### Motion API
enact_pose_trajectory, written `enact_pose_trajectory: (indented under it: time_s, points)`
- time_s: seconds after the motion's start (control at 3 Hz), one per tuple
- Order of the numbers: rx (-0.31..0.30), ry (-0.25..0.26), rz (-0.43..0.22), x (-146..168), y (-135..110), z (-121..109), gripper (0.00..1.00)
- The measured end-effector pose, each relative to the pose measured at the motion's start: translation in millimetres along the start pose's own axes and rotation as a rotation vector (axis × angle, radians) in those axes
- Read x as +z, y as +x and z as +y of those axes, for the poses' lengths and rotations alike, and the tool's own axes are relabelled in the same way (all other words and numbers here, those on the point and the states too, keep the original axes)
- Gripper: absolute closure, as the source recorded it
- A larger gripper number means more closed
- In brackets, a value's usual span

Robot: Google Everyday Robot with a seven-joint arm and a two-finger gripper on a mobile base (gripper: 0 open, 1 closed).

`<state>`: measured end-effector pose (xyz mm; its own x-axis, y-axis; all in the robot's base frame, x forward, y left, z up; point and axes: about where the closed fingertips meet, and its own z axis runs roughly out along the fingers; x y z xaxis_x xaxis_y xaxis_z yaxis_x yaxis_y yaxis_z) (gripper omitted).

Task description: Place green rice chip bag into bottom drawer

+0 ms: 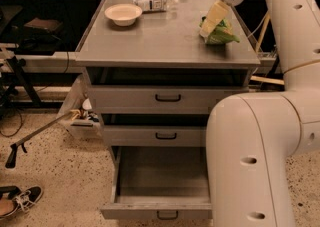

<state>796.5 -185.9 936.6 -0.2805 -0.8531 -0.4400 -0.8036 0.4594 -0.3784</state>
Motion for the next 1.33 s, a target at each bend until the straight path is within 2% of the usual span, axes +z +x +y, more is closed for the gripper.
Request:
enact_pose_trajectory:
  time_s: [0.33,0.67,1.0,1.33]
  points:
    - [0.016,-0.054,0.008,34,8,11,0.0]
    - [0.095,-0.093,0.026,75,31,16,0.0]
    - [0.102,-0.098,0.029,81,33,17,0.0]
    - [0.102,-0.098,0.029,81,33,17,0.18]
